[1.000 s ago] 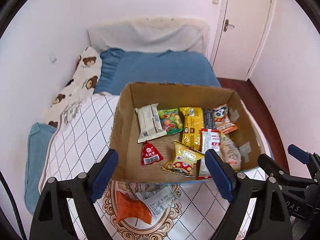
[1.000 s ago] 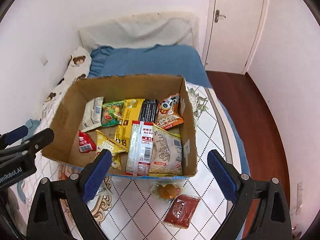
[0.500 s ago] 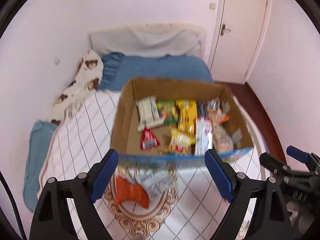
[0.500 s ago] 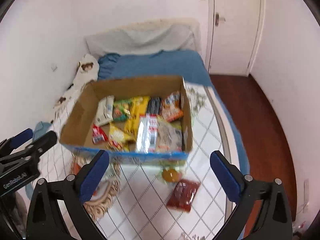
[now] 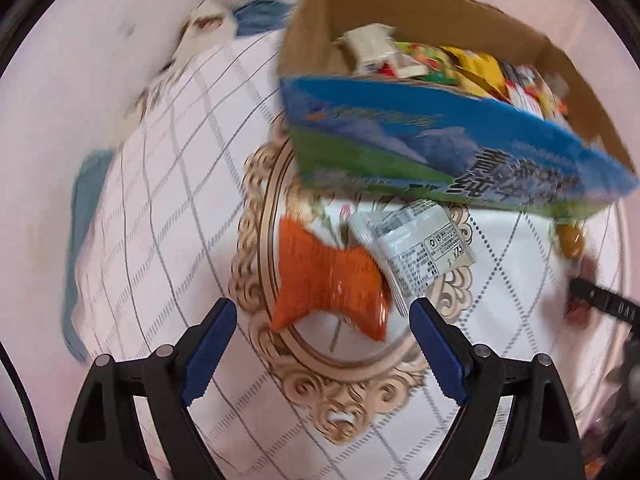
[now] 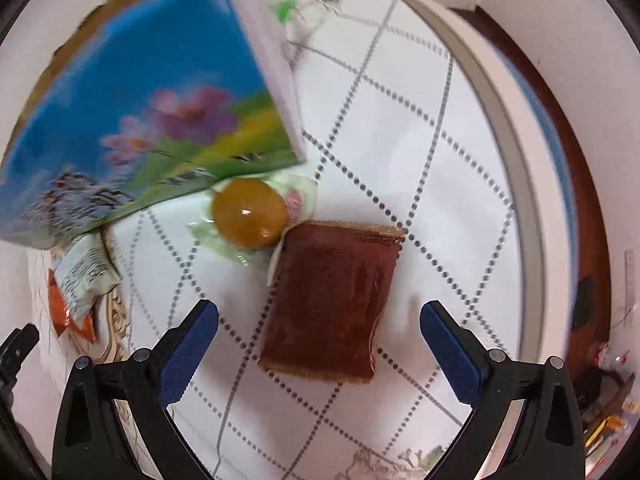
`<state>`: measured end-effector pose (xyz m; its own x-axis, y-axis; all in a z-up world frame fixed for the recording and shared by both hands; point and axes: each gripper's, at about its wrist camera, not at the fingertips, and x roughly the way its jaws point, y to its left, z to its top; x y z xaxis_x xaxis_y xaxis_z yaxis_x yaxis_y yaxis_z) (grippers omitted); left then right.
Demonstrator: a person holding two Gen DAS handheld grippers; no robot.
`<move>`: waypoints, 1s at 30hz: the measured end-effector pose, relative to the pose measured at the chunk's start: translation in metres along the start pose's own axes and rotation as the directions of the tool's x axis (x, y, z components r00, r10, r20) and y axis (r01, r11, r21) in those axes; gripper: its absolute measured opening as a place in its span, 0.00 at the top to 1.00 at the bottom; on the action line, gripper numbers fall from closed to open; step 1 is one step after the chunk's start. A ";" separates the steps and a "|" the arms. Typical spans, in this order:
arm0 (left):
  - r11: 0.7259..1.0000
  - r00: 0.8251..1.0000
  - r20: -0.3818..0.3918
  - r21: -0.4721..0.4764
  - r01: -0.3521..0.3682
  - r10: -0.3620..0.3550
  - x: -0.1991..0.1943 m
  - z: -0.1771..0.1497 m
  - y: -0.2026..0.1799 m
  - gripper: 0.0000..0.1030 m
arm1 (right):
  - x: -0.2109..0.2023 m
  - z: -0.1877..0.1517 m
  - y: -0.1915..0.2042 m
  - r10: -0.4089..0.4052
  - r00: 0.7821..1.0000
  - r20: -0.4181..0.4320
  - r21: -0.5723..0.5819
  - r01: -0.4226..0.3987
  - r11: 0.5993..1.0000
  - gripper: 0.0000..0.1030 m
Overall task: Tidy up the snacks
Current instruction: 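Move both tools back toward the remaining snacks, then grasp the brown square packet with the right tool while the left grasps the white bread bag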
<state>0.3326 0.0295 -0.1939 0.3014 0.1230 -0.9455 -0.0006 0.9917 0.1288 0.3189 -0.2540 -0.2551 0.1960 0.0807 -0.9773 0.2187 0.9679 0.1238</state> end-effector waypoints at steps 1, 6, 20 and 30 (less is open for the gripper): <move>0.999 1.000 0.011 0.054 -0.011 0.010 0.002 0.002 -0.008 0.14 | 0.006 0.000 -0.001 -0.008 1.000 -0.009 0.002 0.008 1.000 0.00; 0.933 0.998 0.007 0.354 -0.062 0.064 0.020 0.015 -0.056 0.14 | 0.024 0.001 0.000 -0.015 0.999 -0.036 0.003 0.016 1.000 0.00; 0.787 0.991 -0.059 0.614 -0.057 0.118 0.055 0.017 -0.119 0.39 | 0.038 0.019 -0.004 0.035 0.992 -0.124 -0.020 -0.038 0.999 0.00; 0.963 0.951 -0.300 0.225 0.149 -0.077 0.051 -0.017 -0.092 0.42 | 0.011 -0.012 0.020 -0.012 1.000 0.003 -0.178 0.012 0.984 0.37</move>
<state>0.3322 -0.0550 -0.2590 0.0001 0.0521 -0.9986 0.2586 0.9647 0.0503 0.3139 -0.2312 -0.2652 0.1960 0.0685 -0.9782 0.0474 0.9957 0.0792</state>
